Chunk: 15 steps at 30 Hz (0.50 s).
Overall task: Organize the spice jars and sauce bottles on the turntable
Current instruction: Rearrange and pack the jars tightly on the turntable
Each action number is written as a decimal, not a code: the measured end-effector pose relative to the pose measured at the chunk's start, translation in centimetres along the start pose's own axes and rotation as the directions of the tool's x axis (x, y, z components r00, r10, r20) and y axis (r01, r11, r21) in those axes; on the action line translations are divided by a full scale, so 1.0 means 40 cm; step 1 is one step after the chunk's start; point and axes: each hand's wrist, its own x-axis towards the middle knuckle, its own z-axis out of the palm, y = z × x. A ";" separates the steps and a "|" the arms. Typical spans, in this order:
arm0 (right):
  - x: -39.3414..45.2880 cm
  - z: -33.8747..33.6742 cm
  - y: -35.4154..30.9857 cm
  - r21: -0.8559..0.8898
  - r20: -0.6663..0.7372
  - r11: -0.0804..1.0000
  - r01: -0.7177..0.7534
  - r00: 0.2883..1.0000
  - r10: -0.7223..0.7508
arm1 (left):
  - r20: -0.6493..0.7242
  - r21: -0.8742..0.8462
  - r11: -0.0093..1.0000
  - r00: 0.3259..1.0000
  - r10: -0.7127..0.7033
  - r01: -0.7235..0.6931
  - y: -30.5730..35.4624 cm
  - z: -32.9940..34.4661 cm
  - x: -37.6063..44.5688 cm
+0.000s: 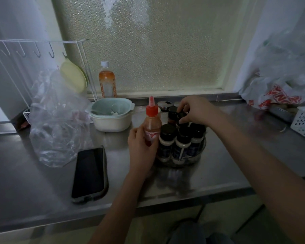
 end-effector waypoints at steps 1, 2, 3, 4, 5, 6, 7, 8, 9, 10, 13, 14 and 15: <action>-0.008 -0.005 0.006 0.045 -0.036 0.999 0.007 0.999 -0.006 | -0.005 -0.009 1.000 1.000 -0.003 0.003 0.002 0.000 -0.001; -0.019 -0.014 0.011 0.107 -0.103 0.994 0.020 0.995 -0.009 | -0.012 -0.019 1.000 1.000 -0.001 0.001 0.007 -0.001 -0.004; -0.033 -0.026 0.017 0.161 -0.189 0.986 0.043 0.982 -0.012 | -0.031 -0.019 1.000 0.999 0.012 -0.013 0.013 -0.003 -0.007; -0.051 -0.038 0.025 0.188 -0.254 0.980 0.068 0.967 -0.018 | -0.067 -0.009 0.999 0.997 0.043 -0.044 0.020 -0.007 -0.012; -0.071 -0.046 0.033 0.199 -0.264 0.976 0.084 0.964 -0.029 | -0.109 0.004 0.996 0.990 0.086 -0.086 0.027 -0.013 -0.018; -0.091 -0.049 0.042 0.203 -0.221 0.975 0.088 0.974 -0.042 | -0.143 0.015 0.990 0.980 0.140 -0.139 0.033 -0.019 -0.025; -0.112 -0.046 0.050 0.202 -0.153 0.975 0.091 0.986 -0.061 | -0.151 0.036 0.980 0.968 0.200 -0.197 0.039 -0.024 -0.033; -0.132 -0.038 0.055 0.198 -0.093 0.975 0.100 0.992 -0.083 | -0.129 0.071 0.966 0.958 0.256 -0.249 0.046 -0.027 -0.040; -0.147 -0.026 0.058 0.188 -0.064 0.975 0.116 0.992 -0.106 | -0.077 0.111 0.954 0.954 0.289 -0.280 0.052 -0.027 -0.046; -0.160 -0.014 0.056 0.164 -0.058 0.978 0.131 0.991 -0.123 | -0.009 0.141 0.947 0.956 0.292 -0.288 0.056 -0.025 -0.049; -0.175 0.024 0.040 -0.054 -0.078 0.992 0.116 0.990 -0.120 | 0.120 0.201 0.942 0.961 0.250 -0.270 0.060 -0.010 -0.054; -0.176 0.034 0.030 -0.130 -0.099 0.986 0.108 0.988 -0.121 | 0.121 0.210 0.943 0.964 0.236 -0.257 0.061 -0.008 -0.055; -0.175 0.043 0.021 -0.182 -0.124 0.978 0.099 0.985 -0.123 | 0.111 0.209 0.950 0.971 0.213 -0.233 0.062 -0.007 -0.055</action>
